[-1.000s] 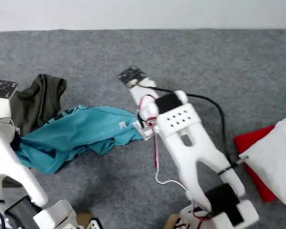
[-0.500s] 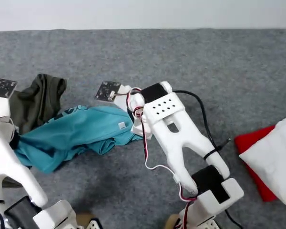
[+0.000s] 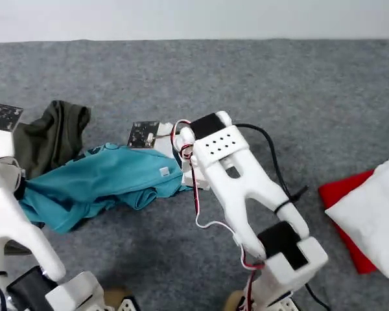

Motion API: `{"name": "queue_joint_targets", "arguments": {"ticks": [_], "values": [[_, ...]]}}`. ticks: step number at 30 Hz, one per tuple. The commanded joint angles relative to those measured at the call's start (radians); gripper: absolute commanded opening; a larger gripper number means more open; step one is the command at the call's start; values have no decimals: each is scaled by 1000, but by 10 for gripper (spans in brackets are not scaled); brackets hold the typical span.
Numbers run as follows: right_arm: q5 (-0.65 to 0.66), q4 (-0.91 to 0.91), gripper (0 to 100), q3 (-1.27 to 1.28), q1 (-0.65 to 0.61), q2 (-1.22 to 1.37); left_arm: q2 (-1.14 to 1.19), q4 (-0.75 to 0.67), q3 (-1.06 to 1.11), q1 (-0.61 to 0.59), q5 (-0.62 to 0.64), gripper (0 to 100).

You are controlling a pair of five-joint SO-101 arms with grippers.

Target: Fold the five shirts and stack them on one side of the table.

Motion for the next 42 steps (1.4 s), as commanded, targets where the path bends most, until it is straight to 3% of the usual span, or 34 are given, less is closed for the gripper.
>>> {"name": "queue_joint_targets", "arguments": {"ticks": [1, 12, 28, 42], "values": [[32, -30, 310, -63, 18, 33, -41, -28, 13, 21, -9, 2], [34, -50, 306, -181, 19, 151, -41, -31, 19, 29, -9, 2], [126, -70, 99, -181, 38, 219, -40, -43, 19, 40, -9, 2], [126, -61, 101, -301, 35, 222, -40, -41, 31, 57, -9, 2]]}}
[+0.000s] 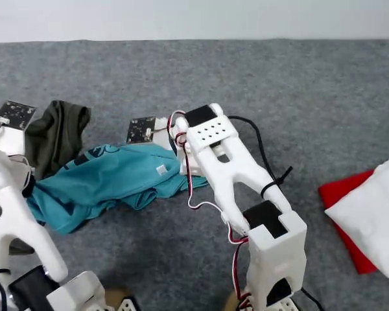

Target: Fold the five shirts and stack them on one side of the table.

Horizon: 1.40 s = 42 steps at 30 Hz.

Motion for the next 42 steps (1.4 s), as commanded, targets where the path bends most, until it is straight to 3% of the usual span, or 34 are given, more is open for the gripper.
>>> {"name": "queue_joint_targets", "arguments": {"ticks": [1, 13, 15, 18, 26, 35, 42], "values": [[11, -2, 101, -72, 7, -4, -35, -15, -4, 11, -9, 2], [15, -8, 69, -75, 5, 39, -35, -15, -4, 11, -9, 2], [71, -8, 16, -75, 4, 39, -35, -15, -4, 11, -9, 2], [146, 1, 11, -89, 13, 22, -38, -14, -5, 11, -9, 2], [149, 22, 10, -265, 50, -53, -89, -8, -27, 49, 9, 2], [-12, 24, 9, -408, 139, -151, -348, 49, -93, 236, 278, 2], [-153, 24, 9, -420, 239, -298, -525, -54, -93, 400, 549, 3]]}}
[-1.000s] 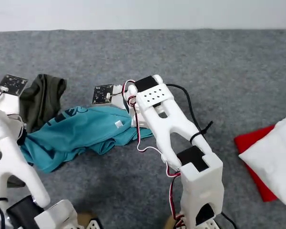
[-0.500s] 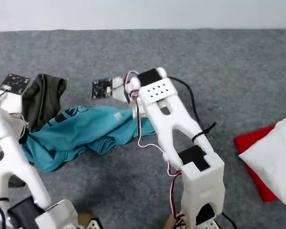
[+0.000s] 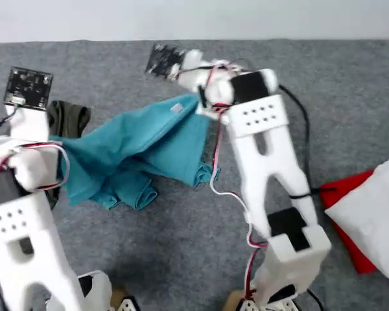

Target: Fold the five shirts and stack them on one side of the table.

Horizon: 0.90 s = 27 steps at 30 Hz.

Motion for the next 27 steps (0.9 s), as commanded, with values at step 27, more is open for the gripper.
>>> {"name": "queue_joint_targets", "arguments": {"ticks": [27], "values": [[-167, 77, 9, -55, 372, -704, -353, -273, -237, 180, 324, 3]]}}
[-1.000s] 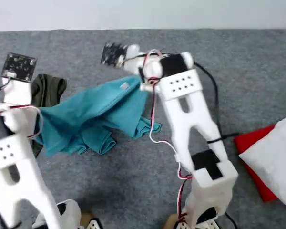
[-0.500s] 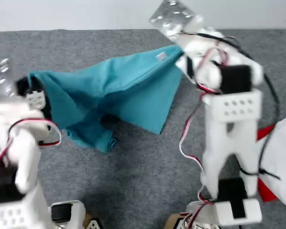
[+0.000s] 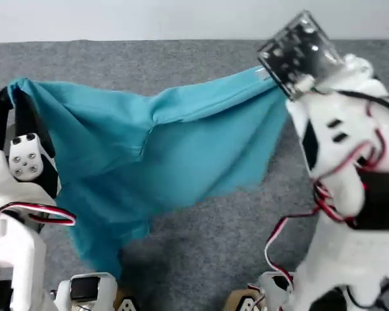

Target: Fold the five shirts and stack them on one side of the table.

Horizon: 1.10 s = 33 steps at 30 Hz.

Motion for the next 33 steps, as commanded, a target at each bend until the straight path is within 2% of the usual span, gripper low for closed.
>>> {"name": "queue_joint_targets", "arguments": {"ticks": [1, 5, 14, 23, 29, 33], "values": [[-8, 2, 9, -54, 64, -64, -2, -29, -31, 2, 5, 3], [-6, 8, 9, -54, 97, -125, -3, -21, -31, 0, 5, 3], [61, 140, 9, -54, 96, -220, -3, -18, -31, 0, 5, 3], [87, 153, 9, -54, 97, -303, -91, -20, -33, 6, 5, 3], [86, 154, 9, -54, 99, -355, -166, -20, -33, 2, -121, 3], [87, 159, 9, -54, 140, -381, -206, -20, -33, 2, -155, 3]]}}
